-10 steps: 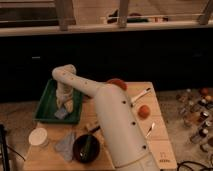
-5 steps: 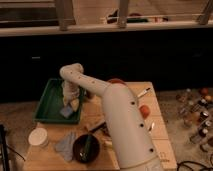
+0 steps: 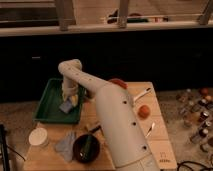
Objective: Wipe tray with sponge
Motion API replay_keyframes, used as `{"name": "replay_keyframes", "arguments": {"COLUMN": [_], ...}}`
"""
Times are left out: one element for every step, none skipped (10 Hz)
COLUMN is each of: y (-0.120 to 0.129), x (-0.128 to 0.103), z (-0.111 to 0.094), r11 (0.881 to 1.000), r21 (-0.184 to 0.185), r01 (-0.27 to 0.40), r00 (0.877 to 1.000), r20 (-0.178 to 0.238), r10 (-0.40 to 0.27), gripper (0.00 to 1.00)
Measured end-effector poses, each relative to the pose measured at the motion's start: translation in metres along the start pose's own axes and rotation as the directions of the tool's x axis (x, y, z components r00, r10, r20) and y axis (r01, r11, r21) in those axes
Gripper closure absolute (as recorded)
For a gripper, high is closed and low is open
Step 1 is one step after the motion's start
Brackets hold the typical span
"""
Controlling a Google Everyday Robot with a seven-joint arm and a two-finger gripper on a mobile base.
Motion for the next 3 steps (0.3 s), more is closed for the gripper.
{"name": "replay_keyframes", "arguments": {"y": [-0.003,-0.004,-0.008], "x": [-0.002,-0.007,-0.012], "z": [0.000,0.001,0.001], "r11": [1.000,0.999,0.999], "r21": [0.003,0.008,0.019], "r01": [0.012,0.034,0.050], "r00": [1.000,0.999,0.998], "r20": [0.004,0.017,0.026], "r10": [-0.012,-0.034,-0.051], "gripper": [1.00,1.00,1.00]}}
